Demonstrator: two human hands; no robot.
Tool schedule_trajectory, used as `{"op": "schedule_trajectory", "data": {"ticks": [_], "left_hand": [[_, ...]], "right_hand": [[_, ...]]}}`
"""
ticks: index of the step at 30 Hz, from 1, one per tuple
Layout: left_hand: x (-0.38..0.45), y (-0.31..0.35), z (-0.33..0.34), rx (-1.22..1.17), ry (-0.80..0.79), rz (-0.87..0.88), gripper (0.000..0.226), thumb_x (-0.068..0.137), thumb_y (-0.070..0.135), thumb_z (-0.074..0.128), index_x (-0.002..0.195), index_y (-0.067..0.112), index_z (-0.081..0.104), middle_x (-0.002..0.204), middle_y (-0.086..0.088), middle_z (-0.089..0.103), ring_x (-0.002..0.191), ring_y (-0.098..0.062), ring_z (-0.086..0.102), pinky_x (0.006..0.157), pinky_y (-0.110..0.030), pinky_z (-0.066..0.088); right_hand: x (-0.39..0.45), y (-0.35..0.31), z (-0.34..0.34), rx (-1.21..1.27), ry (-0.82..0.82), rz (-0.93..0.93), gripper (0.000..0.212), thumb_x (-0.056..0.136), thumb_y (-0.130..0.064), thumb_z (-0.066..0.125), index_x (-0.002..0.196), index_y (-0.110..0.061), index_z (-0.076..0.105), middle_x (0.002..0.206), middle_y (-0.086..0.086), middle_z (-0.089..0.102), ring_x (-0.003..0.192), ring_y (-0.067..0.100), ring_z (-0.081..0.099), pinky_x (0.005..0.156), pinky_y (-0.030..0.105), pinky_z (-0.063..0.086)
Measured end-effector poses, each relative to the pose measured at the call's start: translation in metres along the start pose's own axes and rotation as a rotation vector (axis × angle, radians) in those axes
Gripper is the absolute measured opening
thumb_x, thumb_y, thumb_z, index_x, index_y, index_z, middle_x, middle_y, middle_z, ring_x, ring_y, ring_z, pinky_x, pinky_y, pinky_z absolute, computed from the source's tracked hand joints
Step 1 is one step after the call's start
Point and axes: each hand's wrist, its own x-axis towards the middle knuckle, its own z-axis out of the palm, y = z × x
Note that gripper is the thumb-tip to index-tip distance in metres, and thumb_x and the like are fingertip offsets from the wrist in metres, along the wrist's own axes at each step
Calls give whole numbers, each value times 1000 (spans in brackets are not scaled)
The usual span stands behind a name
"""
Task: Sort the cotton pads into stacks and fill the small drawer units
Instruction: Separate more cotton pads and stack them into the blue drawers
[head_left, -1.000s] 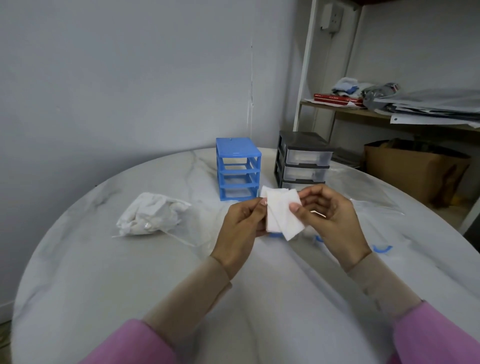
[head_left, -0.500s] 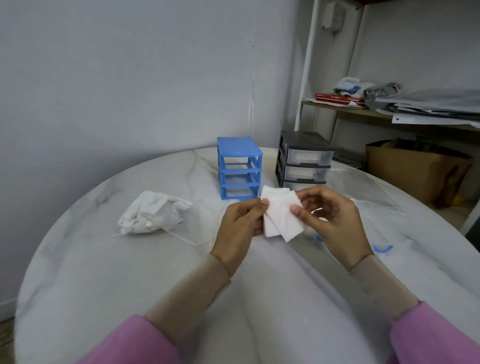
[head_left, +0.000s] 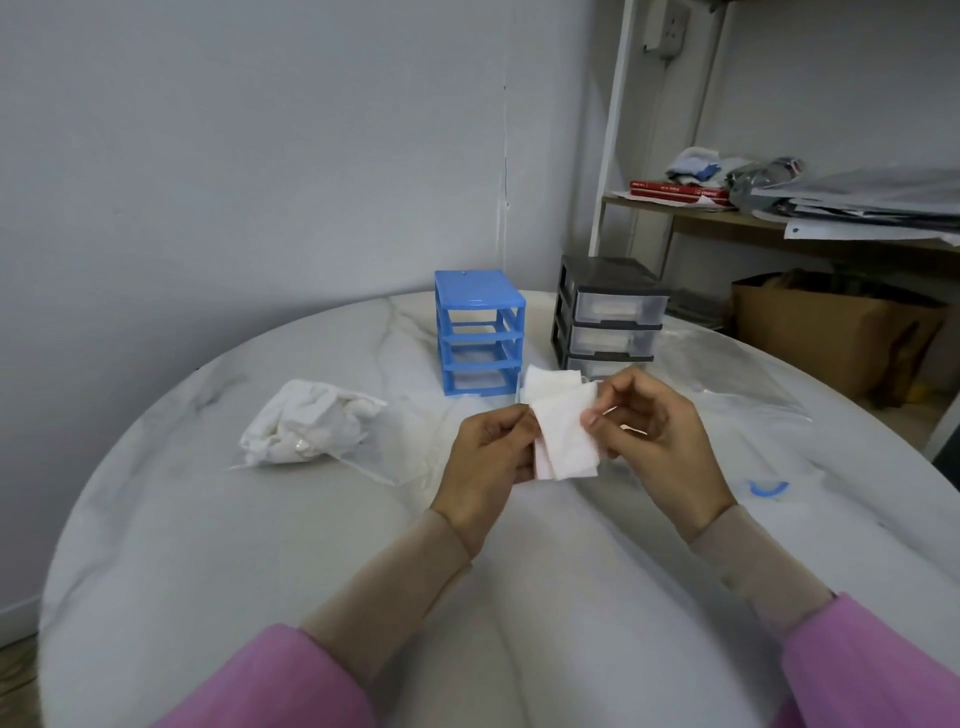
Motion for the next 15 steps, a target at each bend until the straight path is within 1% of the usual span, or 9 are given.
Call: {"op": "schedule_trajectory", "data": {"ticks": [2, 5, 7, 9, 12, 13, 15], "left_hand": [[1, 0, -1, -7, 8, -16, 22, 97, 9, 44, 92, 12, 65, 78, 4, 69, 66, -3, 67, 62, -17, 55], [1, -1, -2, -43, 16, -39, 25, 97, 11, 44, 86, 16, 66, 75, 6, 71, 67, -5, 68, 64, -17, 56], [1, -1, -2, -60, 17, -49, 22, 97, 12, 45, 91, 14, 66, 76, 5, 71, 67, -6, 69, 64, -18, 56], [2, -2, -2, -60, 26, -61, 20, 97, 13, 45, 98, 12, 66, 82, 0, 70, 66, -6, 68, 64, -19, 56], [4, -2, -3, -69, 26, -80, 22, 97, 21, 46, 103, 11, 64, 87, -3, 69, 70, -8, 69, 66, -20, 56], [4, -2, -3, -70, 16, -87, 24, 96, 24, 46, 105, 11, 64, 89, -4, 70, 74, -10, 69, 68, -21, 56], [3, -2, -3, -53, 1, -81, 23, 94, 24, 49, 106, 10, 65, 89, -2, 71, 76, -11, 70, 68, -21, 57]], "right_hand": [[-2, 1, 1, -63, 6, -5, 20, 81, 5, 63, 77, -14, 59, 76, -13, 62, 63, 8, 54, 56, 19, 48], [-5, -2, 5, -103, 50, -6, 24, 79, 3, 67, 78, -21, 66, 83, -7, 67, 61, 7, 57, 60, 19, 54], [-6, -2, 6, -120, 59, -9, 23, 76, 2, 72, 80, -20, 67, 83, -9, 68, 60, 5, 57, 60, 17, 53], [-5, 0, 5, -137, 63, -3, 22, 74, 0, 75, 80, -20, 68, 80, -11, 67, 59, 4, 57, 60, 16, 52], [-6, 3, 6, -189, 74, -10, 24, 72, -4, 77, 80, -25, 68, 77, -3, 68, 59, 7, 57, 61, 21, 53], [-7, 3, 7, -210, 78, -18, 24, 72, -5, 77, 81, -26, 68, 77, -1, 67, 59, 8, 57, 61, 21, 53], [-7, 4, 7, -284, 79, -60, 23, 72, -9, 78, 83, -26, 69, 77, -2, 67, 61, 10, 57, 58, 14, 48]]}}
